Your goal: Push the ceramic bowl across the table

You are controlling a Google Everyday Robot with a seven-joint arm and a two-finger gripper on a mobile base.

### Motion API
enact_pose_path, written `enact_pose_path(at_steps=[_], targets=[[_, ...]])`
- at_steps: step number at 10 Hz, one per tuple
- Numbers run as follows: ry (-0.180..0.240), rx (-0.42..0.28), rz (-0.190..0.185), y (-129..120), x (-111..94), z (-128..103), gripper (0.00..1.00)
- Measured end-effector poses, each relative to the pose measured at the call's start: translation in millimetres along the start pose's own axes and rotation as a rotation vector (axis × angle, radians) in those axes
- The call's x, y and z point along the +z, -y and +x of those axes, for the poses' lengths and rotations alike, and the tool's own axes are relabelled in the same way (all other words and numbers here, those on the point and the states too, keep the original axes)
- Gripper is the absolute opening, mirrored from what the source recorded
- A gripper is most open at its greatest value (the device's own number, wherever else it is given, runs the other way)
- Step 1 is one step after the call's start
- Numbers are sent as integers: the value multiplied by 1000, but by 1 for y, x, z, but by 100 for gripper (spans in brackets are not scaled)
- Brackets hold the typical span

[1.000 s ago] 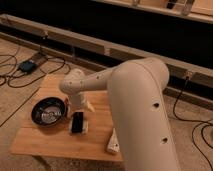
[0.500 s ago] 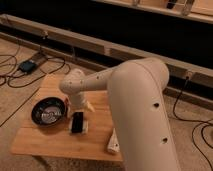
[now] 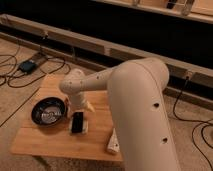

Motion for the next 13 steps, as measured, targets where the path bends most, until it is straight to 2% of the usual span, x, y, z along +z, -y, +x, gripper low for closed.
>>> enact_pose_path(at_steps=[9, 11, 13], targets=[[-1, 0, 1, 0, 0, 0, 80], [5, -30, 18, -4, -9, -9, 80], [13, -78, 24, -24, -19, -23, 80]])
